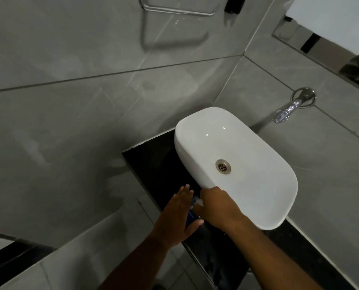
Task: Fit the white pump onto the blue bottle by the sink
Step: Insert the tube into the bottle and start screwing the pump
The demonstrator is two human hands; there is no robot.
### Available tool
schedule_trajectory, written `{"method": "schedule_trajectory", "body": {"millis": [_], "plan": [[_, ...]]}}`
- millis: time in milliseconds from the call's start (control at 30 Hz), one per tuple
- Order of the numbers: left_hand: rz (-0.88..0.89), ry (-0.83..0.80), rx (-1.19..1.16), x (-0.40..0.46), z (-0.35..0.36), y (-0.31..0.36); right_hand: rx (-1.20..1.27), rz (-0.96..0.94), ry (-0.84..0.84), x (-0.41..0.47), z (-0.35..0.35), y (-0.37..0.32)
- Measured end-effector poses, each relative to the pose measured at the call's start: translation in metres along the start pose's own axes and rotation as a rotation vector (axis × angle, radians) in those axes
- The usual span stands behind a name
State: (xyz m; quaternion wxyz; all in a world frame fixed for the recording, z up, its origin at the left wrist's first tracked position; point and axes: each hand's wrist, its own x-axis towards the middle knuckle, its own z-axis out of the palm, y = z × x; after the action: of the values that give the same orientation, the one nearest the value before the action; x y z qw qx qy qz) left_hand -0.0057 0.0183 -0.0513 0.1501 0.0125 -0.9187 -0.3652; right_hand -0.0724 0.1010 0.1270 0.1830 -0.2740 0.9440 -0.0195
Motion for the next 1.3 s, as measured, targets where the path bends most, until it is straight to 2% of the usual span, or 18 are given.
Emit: {"method": "schedule_trajectory", "body": {"millis": [133,200,300,500,667,833,933,1000,1200,1300], "plan": [[-0.009,0.027,-0.017,-0.001,0.001,-0.001,0.036,-0.007,-0.003,0.008,0.004,0.006],[-0.012,0.015,-0.009,-0.001,0.001,0.000,0.084,-0.057,-0.047,0.008,0.002,0.011],[-0.023,0.000,0.008,-0.001,0.002,0.001,0.024,-0.145,-0.055,0.008,0.004,0.014],[-0.040,-0.003,-0.016,0.000,0.000,0.005,-0.029,-0.056,0.034,0.012,0.010,0.016],[-0.032,-0.018,0.010,-0.001,-0.003,0.006,0.061,-0.197,-0.052,0.011,0.010,0.019],[-0.028,-0.008,0.007,0.000,-0.003,0.004,-0.071,-0.047,0.080,0.011,0.008,0.019],[-0.036,-0.023,0.020,0.000,-0.002,0.003,0.097,-0.134,-0.015,0.008,0.002,0.021],[-0.033,-0.024,0.035,0.000,-0.001,0.003,0.107,-0.197,-0.066,0.007,0.001,0.023],[-0.015,0.002,-0.003,0.001,-0.003,0.004,0.014,-0.038,0.065,0.012,0.011,0.021],[-0.006,0.010,-0.015,0.000,-0.004,0.004,0.139,-0.093,0.006,0.008,0.009,0.022]]}}
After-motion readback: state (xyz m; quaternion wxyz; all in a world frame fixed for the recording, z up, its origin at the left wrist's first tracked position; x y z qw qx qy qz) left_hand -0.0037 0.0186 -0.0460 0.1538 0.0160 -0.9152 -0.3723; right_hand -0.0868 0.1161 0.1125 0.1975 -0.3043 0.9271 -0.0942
